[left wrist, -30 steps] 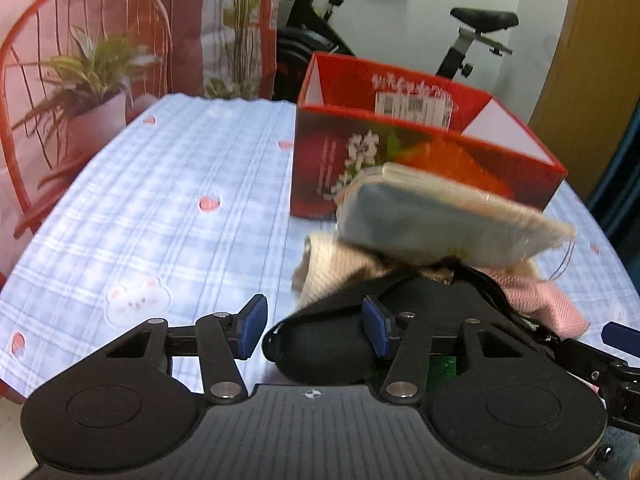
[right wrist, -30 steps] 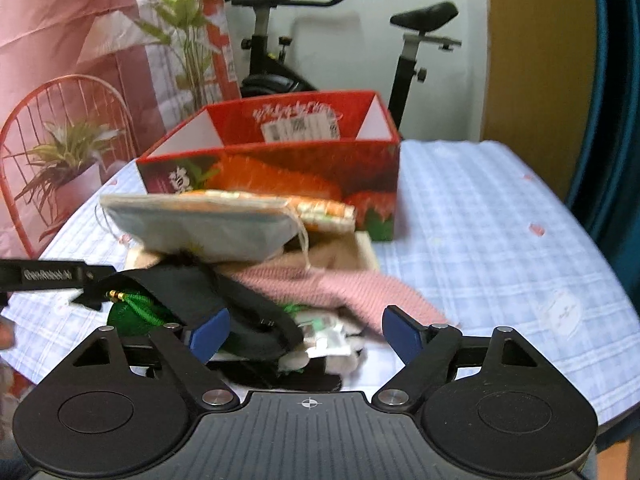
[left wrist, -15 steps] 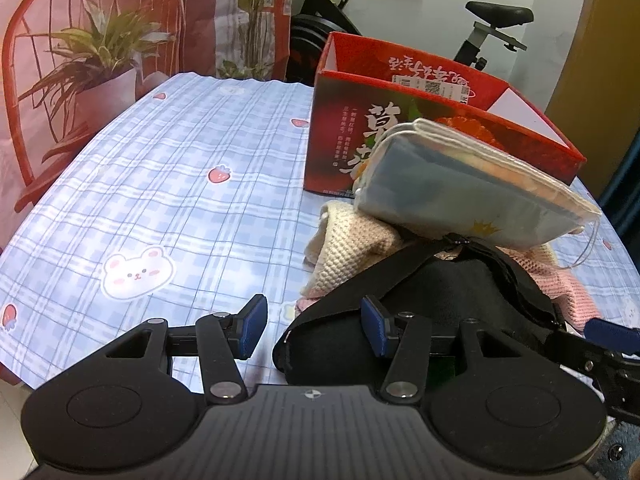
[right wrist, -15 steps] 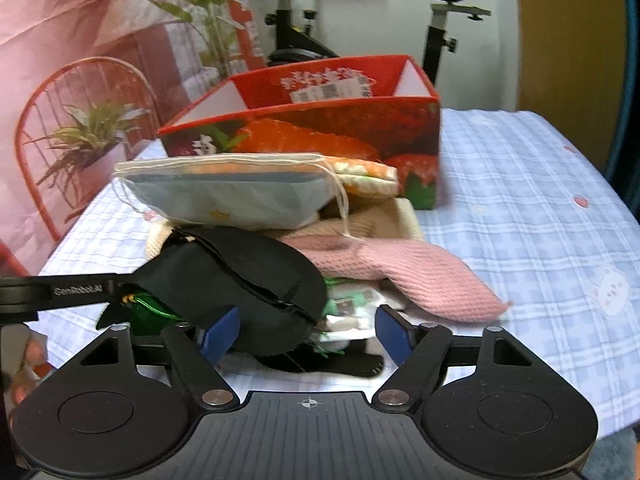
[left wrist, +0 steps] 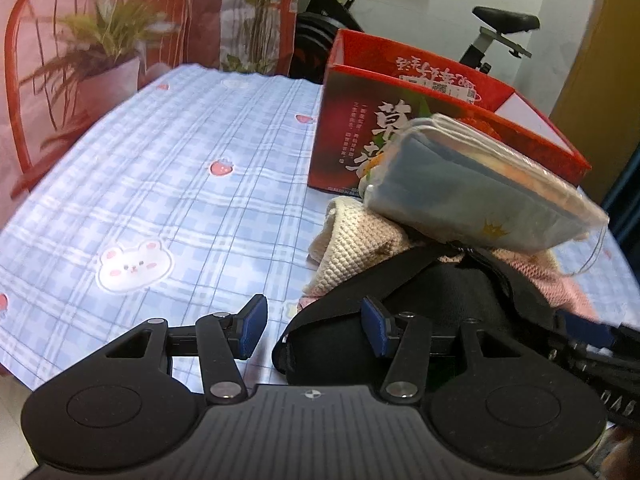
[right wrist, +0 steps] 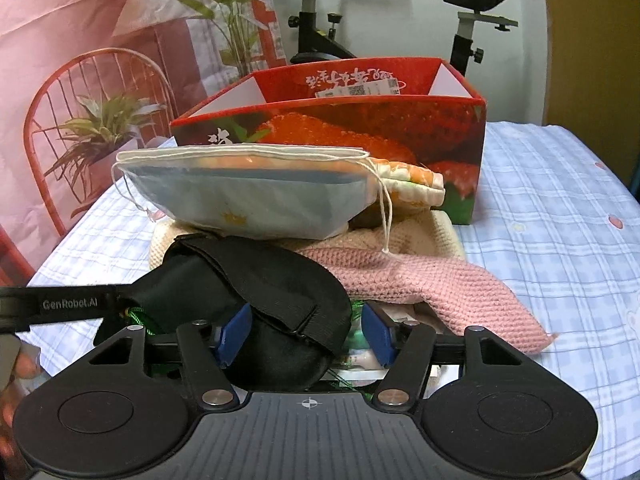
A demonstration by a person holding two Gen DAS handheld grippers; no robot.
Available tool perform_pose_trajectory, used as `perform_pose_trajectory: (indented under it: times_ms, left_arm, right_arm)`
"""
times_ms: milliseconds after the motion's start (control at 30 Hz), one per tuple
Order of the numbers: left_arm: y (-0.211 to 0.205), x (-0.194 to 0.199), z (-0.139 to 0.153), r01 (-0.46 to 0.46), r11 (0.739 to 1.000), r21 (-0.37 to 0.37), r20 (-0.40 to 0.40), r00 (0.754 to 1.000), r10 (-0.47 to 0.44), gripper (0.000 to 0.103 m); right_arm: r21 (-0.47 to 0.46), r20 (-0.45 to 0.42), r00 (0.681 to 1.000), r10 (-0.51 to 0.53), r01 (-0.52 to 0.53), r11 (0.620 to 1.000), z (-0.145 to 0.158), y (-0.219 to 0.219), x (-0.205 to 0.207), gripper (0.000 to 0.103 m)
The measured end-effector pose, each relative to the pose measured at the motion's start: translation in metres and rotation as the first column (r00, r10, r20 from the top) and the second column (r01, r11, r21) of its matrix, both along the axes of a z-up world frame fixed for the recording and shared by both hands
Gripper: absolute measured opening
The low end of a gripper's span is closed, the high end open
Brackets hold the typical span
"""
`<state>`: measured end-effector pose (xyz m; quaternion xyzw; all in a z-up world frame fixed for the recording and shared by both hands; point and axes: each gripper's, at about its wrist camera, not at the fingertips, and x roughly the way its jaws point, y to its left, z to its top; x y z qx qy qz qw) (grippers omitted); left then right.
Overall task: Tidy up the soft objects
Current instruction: 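Close the left tool on the strap of the black eye mask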
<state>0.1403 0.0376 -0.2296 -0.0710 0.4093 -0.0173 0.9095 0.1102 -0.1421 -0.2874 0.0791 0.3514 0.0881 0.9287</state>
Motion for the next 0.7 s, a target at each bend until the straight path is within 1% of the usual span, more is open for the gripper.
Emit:
perform_pose_trajectory:
  times_ms: [33,67,200,267,300,467,600,700]
  left_arm:
    - [0.007,0.001,0.0,-0.013,0.999,-0.032,-0.008,1.0,0.013,0.056]
    - [0.012,0.001,0.0,-0.029,0.998,-0.048,-0.017,0.999,0.028,0.056]
    - [0.037,-0.004,-0.004,-0.117,0.99,-0.083,-0.049,0.992,0.113,0.057]
    - [0.045,-0.006,-0.007,-0.152,0.983,-0.1,-0.067,0.987,0.146,0.061]
    - [0.048,-0.006,-0.008,-0.165,0.979,-0.118,-0.077,0.985,0.157,0.062]
    - [0.053,-0.005,-0.012,-0.166,0.961,-0.223,-0.094,0.984,0.148,0.062]
    - [0.056,-0.008,-0.013,-0.193,0.947,-0.255,-0.1,0.98,0.173,0.062]
    - [0.061,-0.009,-0.012,-0.203,0.919,-0.337,-0.115,0.978,0.174,0.066]
  right_arm:
    - [-0.004,0.004,1.0,0.002,-0.002,1.0,-0.001,0.001,-0.001,0.057]
    - [-0.012,0.008,1.0,0.005,-0.005,1.0,-0.001,0.001,-0.003,0.057]
    - [-0.031,0.018,1.0,0.014,-0.014,0.999,-0.003,0.002,-0.006,0.057]
    - [-0.03,0.018,1.0,0.015,-0.014,0.999,-0.003,0.002,-0.005,0.057]
    - [-0.03,0.019,1.0,0.016,-0.015,0.999,-0.004,0.001,-0.006,0.056]
    - [-0.035,0.022,1.0,0.017,-0.016,0.999,-0.005,0.001,-0.007,0.056]
    - [-0.032,0.021,1.0,0.016,-0.015,0.999,-0.005,0.001,-0.007,0.055]
    - [-0.027,0.02,1.0,0.016,-0.016,1.0,-0.006,-0.001,-0.007,0.055]
